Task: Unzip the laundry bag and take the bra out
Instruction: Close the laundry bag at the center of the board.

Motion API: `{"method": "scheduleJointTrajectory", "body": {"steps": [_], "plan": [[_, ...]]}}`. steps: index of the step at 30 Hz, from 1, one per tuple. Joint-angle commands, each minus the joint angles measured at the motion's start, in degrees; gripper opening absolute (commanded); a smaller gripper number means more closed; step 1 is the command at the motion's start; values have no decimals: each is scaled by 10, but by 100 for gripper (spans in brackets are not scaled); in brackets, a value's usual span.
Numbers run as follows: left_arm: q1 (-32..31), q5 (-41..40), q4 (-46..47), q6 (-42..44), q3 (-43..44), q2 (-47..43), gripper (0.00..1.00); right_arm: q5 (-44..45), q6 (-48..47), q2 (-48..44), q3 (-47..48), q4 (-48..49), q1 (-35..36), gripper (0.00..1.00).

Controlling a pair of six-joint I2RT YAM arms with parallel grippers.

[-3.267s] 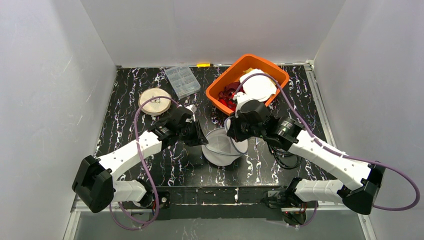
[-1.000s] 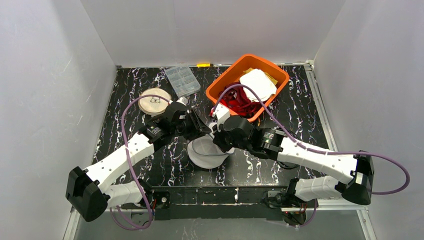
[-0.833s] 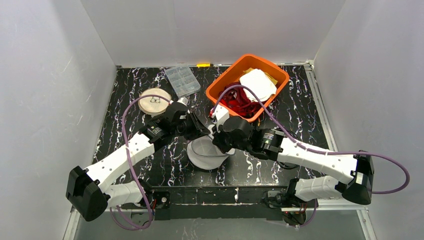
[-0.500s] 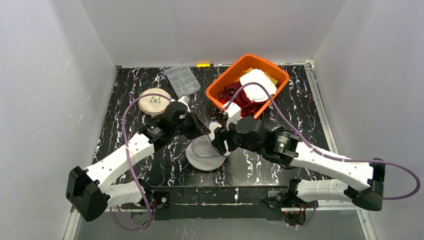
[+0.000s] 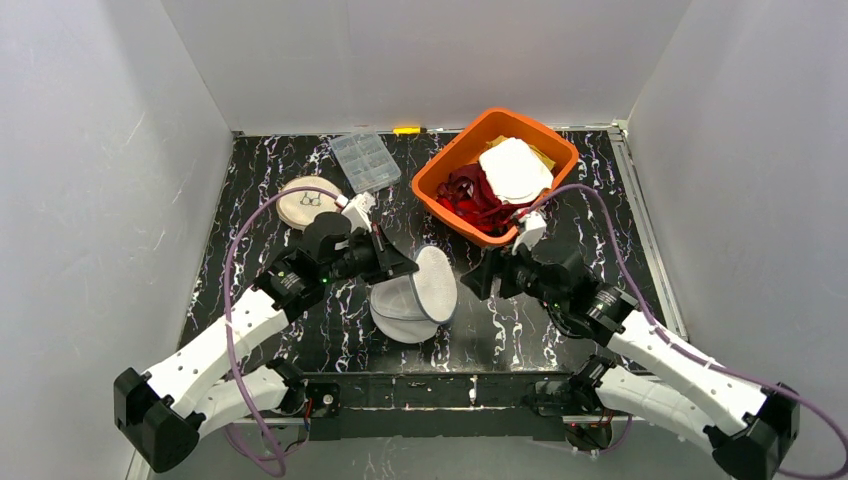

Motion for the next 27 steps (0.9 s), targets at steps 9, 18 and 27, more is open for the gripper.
{"method": "scheduleJointTrajectory", "body": {"steps": [9, 18, 27], "plan": [[25, 86, -2, 71, -36, -54, 0, -332, 147, 22, -171, 341, -184, 78], [26, 92, -12, 78, -24, -44, 0, -388, 176, 108, -210, 463, -193, 71], [26, 92, -15, 81, -16, -37, 0, -415, 184, 164, -210, 489, -193, 67]]}}
